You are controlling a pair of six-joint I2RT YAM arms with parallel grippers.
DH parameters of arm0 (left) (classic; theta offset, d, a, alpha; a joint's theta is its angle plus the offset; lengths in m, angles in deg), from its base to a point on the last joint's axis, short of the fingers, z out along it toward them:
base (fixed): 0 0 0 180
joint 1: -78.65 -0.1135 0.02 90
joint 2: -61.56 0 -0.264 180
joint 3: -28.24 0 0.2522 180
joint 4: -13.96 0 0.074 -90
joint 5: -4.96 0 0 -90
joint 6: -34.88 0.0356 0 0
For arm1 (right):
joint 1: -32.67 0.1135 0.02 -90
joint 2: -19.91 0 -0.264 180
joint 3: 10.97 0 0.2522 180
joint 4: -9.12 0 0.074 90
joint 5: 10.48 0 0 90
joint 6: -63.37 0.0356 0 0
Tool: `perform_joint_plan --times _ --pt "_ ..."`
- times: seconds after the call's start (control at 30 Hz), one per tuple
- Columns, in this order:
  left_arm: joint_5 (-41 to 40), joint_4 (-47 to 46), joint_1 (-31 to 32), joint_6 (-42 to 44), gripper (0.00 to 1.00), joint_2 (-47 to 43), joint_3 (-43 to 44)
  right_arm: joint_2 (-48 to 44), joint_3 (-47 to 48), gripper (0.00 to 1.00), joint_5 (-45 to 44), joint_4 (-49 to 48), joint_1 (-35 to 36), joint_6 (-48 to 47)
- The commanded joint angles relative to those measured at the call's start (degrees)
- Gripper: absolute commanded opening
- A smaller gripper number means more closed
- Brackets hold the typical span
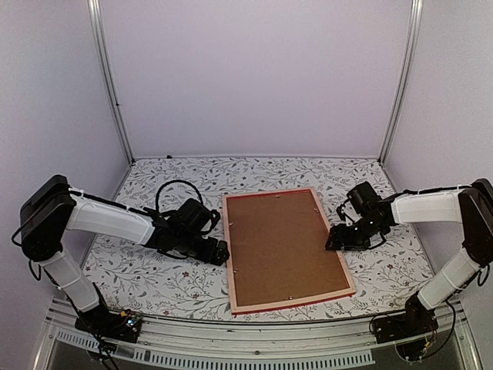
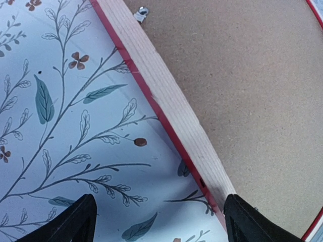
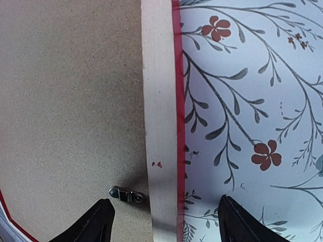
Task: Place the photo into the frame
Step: Press the fastener onto the backboard.
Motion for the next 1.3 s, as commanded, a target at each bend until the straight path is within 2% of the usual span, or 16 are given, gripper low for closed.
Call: perform_joint_plan --times 0.0,0.7,1.27 --pt "0.93 -0.06 -0.55 -0.24 0.9 0.22 0.47 -2.12 -1.65 0.73 -1.5 1.09 0.53 1.61" --pt "0.9 0.04 -0.57 -0.24 0.9 1.27 0.74 -0.12 -0.16 0.71 -10.14 1.75 4.57 1.78" --pt "0.55 0.49 -0.59 -0.04 0.9 1.36 0.66 0.92 0.9 0.66 -12.33 -2.21 5.0 4.38"
